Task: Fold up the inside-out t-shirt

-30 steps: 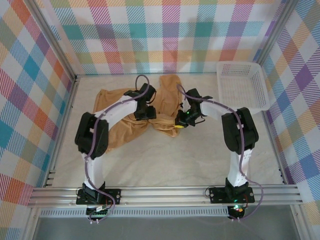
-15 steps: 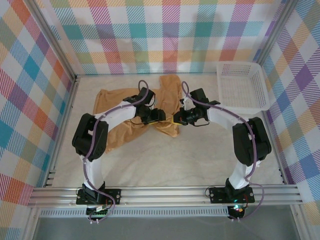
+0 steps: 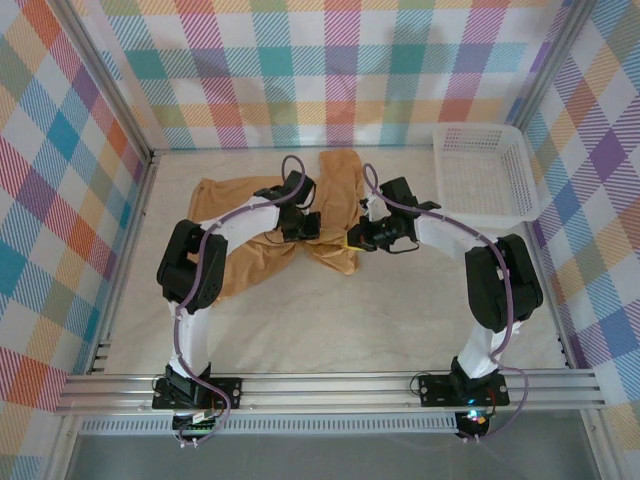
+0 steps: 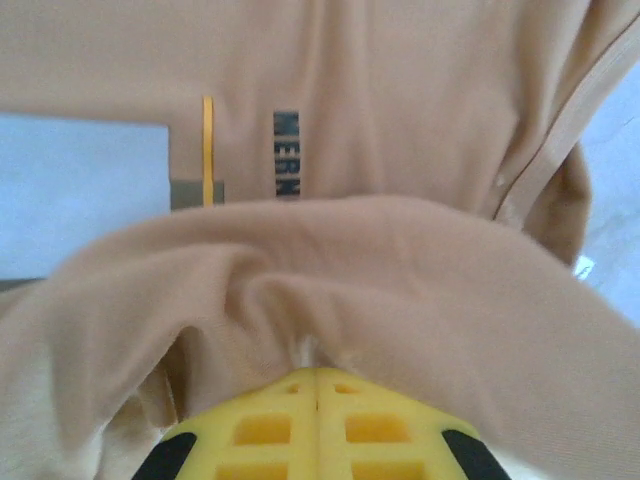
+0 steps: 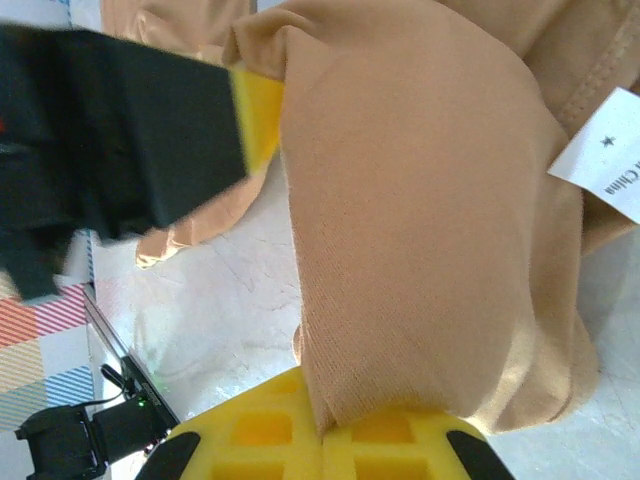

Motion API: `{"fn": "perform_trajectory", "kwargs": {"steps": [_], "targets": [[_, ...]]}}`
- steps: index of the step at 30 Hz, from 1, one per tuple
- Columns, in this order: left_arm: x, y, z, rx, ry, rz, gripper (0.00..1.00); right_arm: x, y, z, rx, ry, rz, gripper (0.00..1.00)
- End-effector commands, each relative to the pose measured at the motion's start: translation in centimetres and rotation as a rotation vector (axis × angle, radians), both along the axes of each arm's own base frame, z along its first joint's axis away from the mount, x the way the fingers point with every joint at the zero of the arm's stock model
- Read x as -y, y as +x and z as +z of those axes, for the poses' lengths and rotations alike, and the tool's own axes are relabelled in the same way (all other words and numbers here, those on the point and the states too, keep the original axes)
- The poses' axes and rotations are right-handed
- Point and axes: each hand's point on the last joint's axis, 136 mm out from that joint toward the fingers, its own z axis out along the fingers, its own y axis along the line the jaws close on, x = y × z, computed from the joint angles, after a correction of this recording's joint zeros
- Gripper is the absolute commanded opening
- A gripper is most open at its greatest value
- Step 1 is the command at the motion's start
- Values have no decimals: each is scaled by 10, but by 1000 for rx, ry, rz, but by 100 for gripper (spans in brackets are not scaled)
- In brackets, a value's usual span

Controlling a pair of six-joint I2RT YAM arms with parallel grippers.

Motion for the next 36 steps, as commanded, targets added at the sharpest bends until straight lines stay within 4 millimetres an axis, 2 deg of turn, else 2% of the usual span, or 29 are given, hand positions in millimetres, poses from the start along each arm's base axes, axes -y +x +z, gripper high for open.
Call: {"fn": "perform_trajectory", "kwargs": {"steps": [1,3,5,8,9,11,12,14,18,24,26,27,29,31,34,36], "targets": [[-15,3,44,57,51,25,0,13,-1,-6,28,-110,29,1],[-20,1,71,82,44,54,0,29,6,-26,22,-240,-1,3],[-23,-1,92,115,22,78,0,38,14,-40,15,-315,-20,4],[-15,-6,105,135,-38,63,0,27,21,-41,19,-263,-19,3],[-13,-8,103,127,-48,54,7,22,23,-38,21,-235,-21,3],[-13,-12,88,96,-38,44,38,17,25,-33,18,-202,-26,4],[-14,-14,77,76,-25,40,45,15,26,-29,22,-190,-25,4],[-18,-17,55,42,6,35,56,14,28,-25,31,-181,-26,4],[-19,-14,18,-18,47,53,59,10,30,-19,32,-155,-24,4],[-17,6,-10,-34,100,83,54,8,28,-10,33,-132,-20,4],[-18,11,-16,-37,119,90,50,8,27,-8,33,-130,-20,4],[-19,13,-19,-39,131,99,43,8,27,-7,35,-129,-21,4],[-21,17,-20,-43,150,113,21,8,26,-5,35,-126,-20,4],[-24,18,-15,-50,166,127,2,8,26,-4,36,-125,-15,3],[-30,16,8,-39,189,141,0,14,24,-12,35,-172,-2,2],[-37,11,32,-26,203,151,0,23,24,-24,31,-244,11,2]]}}
